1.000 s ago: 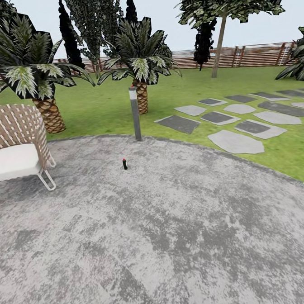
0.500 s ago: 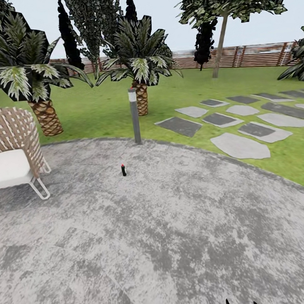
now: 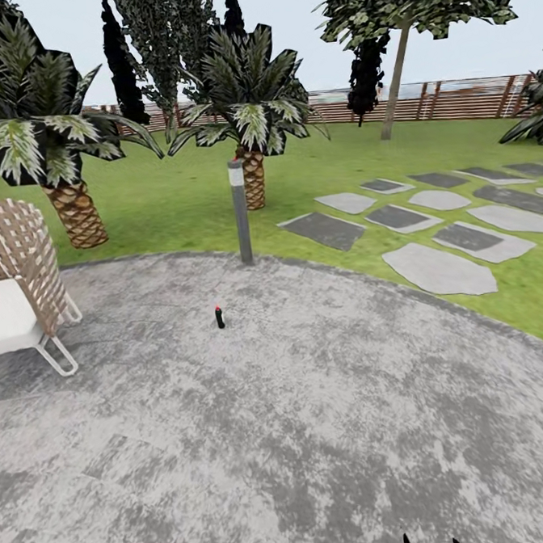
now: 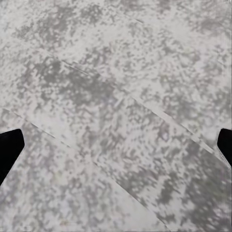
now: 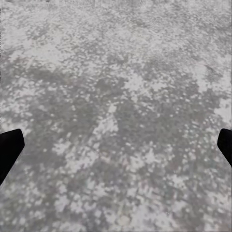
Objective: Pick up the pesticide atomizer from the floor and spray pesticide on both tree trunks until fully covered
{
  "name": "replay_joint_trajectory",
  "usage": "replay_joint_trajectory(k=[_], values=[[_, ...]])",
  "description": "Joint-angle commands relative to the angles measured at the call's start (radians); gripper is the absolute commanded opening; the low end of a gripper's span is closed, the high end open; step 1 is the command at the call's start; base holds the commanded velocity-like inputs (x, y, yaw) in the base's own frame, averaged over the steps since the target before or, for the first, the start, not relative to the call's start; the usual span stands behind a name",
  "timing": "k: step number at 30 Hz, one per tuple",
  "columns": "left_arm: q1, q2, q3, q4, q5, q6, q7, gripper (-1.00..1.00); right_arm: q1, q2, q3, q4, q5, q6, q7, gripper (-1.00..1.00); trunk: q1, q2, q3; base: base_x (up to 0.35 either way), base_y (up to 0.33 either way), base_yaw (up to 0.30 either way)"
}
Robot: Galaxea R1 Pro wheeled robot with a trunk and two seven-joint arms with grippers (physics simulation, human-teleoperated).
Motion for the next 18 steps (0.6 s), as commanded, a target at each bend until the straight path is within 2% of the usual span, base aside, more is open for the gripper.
replay_joint_trajectory(k=[1, 9, 18], values=[[0.000, 0.000, 0.000, 0.000, 0.000, 0.000, 0.000, 1.00, 0.000, 0.000, 0.000, 0.000, 0.000, 0.000, 0.000, 1.00, 0.000, 0.000, 0.000, 0.334, 0.083, 0.000], [0.000, -0.002, 0.000, 0.000, -0.001, 0.000, 0.000, 1.00, 0.000, 0.001, 0.001, 0.001, 0.001, 0.000, 0.000, 1.00, 0.000, 0.000, 0.000, 0.335, 0.095, 0.000], [0.000, -0.003, 0.000, 0.000, -0.001, 0.000, -0.001, 1.00, 0.000, 0.002, 0.001, 0.002, 0.002, 0.000, 0.001, 1.00, 0.000, 0.000, 0.000, 0.338, 0.009, 0.004]])
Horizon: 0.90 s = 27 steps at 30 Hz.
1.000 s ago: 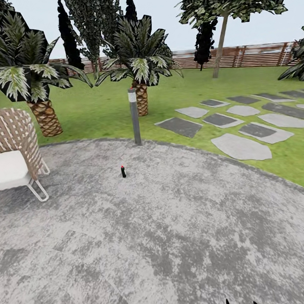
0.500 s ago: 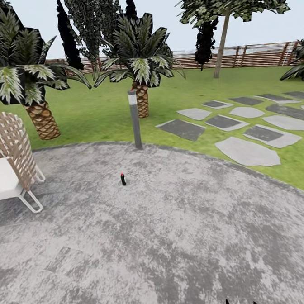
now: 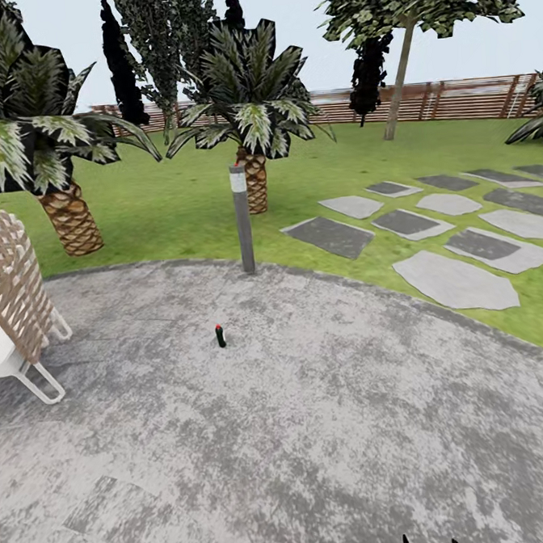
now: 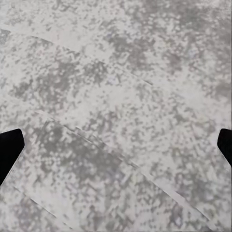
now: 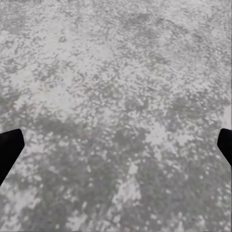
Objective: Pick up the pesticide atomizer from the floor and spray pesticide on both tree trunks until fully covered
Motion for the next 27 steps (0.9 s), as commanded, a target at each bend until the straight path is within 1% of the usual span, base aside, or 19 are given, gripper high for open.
replay_joint_trajectory(k=[1, 5, 16, 18, 19, 20, 21, 24, 27], values=[[0.000, 0.000, 0.000, 0.000, 0.000, -0.001, 0.000, 1.00, 0.000, 0.000, 0.000, 0.000, 0.000, 0.000, 0.000, 1.00, 0.000, 0.000, 0.000, 0.339, -0.025, 0.078], [0.000, 0.003, 0.000, 0.000, 0.001, -0.001, 0.001, 1.00, 0.000, 0.001, 0.000, 0.000, 0.000, 0.000, 0.000, 1.00, 0.000, 0.000, 0.000, 0.339, -0.063, 0.205], [0.000, 0.006, 0.001, 0.000, 0.001, -0.001, 0.003, 1.00, 0.000, 0.001, 0.000, 0.000, -0.001, 0.000, -0.001, 1.00, 0.000, 0.000, 0.000, 0.339, -0.099, 0.272], [0.000, 0.006, 0.011, 0.000, 0.001, -0.001, 0.003, 1.00, 0.000, 0.001, -0.001, 0.000, -0.001, 0.000, -0.002, 1.00, 0.000, 0.000, 0.000, 0.339, -0.129, 0.277], [0.000, 0.006, 0.028, 0.000, 0.001, -0.002, 0.002, 1.00, 0.000, 0.001, -0.001, -0.001, -0.001, 0.000, -0.003, 1.00, 0.000, 0.000, 0.000, 0.339, -0.131, 0.276], [0.000, 0.005, 0.058, 0.000, 0.000, -0.003, 0.001, 1.00, 0.000, 0.001, -0.001, -0.001, -0.002, 0.000, -0.002, 1.00, 0.000, 0.000, 0.000, 0.339, -0.132, 0.276], [0.000, 0.002, 0.067, 0.000, -0.003, -0.003, 0.000, 1.00, 0.000, 0.001, -0.002, -0.002, -0.002, 0.000, -0.001, 1.00, 0.000, 0.000, 0.000, 0.339, -0.132, 0.265], [0.000, 0.002, 0.067, 0.000, -0.004, -0.003, 0.000, 1.00, 0.000, 0.001, -0.002, -0.002, -0.002, 0.000, -0.001, 1.00, 0.000, 0.000, 0.000, 0.336, -0.147, 0.211], [0.000, 0.002, 0.067, 0.000, -0.004, -0.003, 0.000, 1.00, 0.000, 0.000, -0.001, -0.002, -0.001, 0.000, 0.000, 1.00, 0.000, 0.000, 0.000, 0.331, -0.161, 0.078]])
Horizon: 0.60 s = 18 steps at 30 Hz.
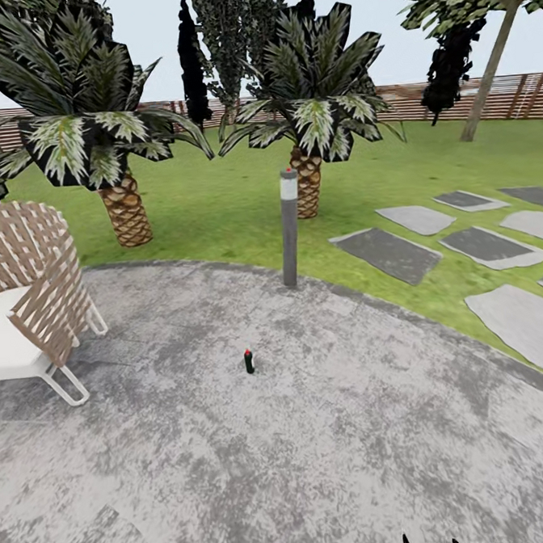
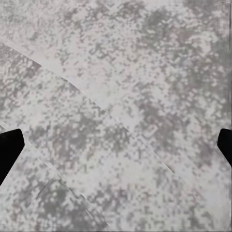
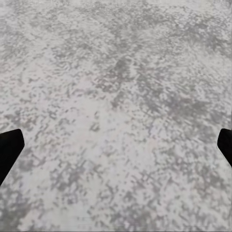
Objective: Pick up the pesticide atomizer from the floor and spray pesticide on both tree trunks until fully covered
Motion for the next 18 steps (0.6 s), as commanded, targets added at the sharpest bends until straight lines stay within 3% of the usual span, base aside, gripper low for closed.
replay_joint_trajectory(k=[1, 18], values=[[0.000, 0.000, 0.000, 0.000, 0.000, 0.000, 0.000, 1.00, 0.000, 0.000, 0.000, 0.000, 0.001, 0.000, 0.000, 1.00, 0.000, 0.000, 0.000, 0.328, -0.165, 0.027], [0.000, 0.001, 0.001, 0.000, 0.000, 0.001, 0.001, 1.00, 0.000, -0.002, 0.001, 0.005, 0.003, 0.000, 0.001, 1.00, 0.000, 0.000, 0.000, 0.324, -0.167, 0.003]])
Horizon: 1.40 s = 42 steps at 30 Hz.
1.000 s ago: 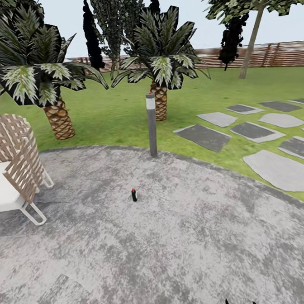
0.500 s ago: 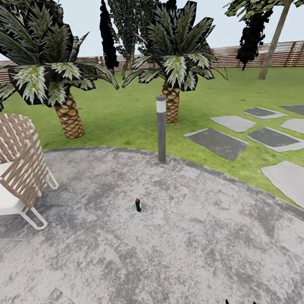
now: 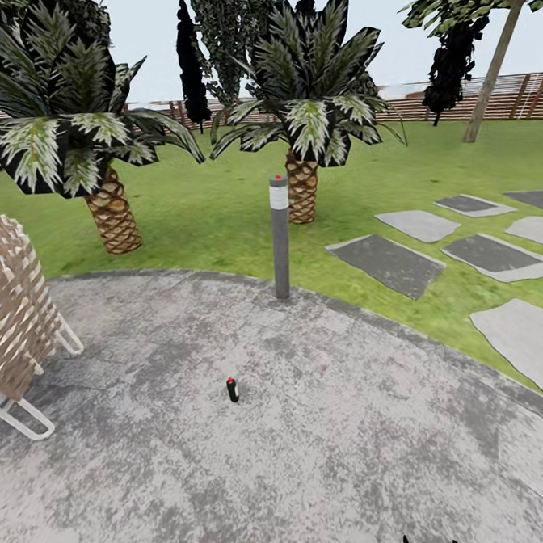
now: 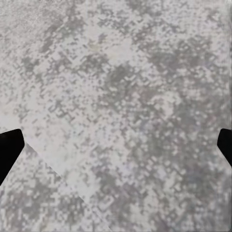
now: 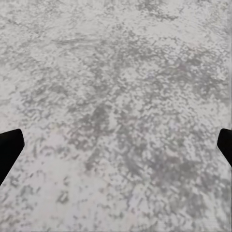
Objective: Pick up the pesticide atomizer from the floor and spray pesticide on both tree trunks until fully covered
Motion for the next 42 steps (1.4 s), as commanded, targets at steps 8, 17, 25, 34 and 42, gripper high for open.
replay_joint_trajectory(k=[8, 17, 25, 34, 42], values=[[0.000, 0.000, 0.000, 0.000, 0.000, 0.000, 0.000, 1.00, 0.000, 0.000, 0.000, 0.000, -0.001, 0.000, 0.000, 1.00, 0.000, 0.000, 0.000, 0.322, -0.169, 0.000], [0.000, -0.001, 0.000, 0.000, 0.000, 0.000, 0.000, 1.00, 0.000, 0.001, 0.000, 0.000, -0.001, 0.000, 0.000, 1.00, 0.000, 0.000, 0.000, 0.307, -0.186, 0.012], [0.000, -0.001, 0.000, 0.000, 0.000, 0.000, 0.000, 1.00, 0.000, 0.001, 0.000, 0.000, 0.000, 0.000, 0.000, 1.00, 0.000, 0.000, 0.000, 0.291, -0.204, 0.222], [0.000, 0.000, 0.000, 0.000, 0.000, -0.001, 0.000, 1.00, 0.000, 0.001, 0.001, 0.000, 0.000, 0.000, 0.000, 1.00, 0.000, 0.000, 0.000, 0.286, -0.210, 0.276], [0.000, 0.003, -0.001, 0.000, 0.000, -0.001, 0.000, 1.00, 0.000, 0.001, 0.000, 0.000, 0.000, 0.000, 0.000, 1.00, 0.000, 0.000, 0.000, 0.286, -0.209, 0.216]])
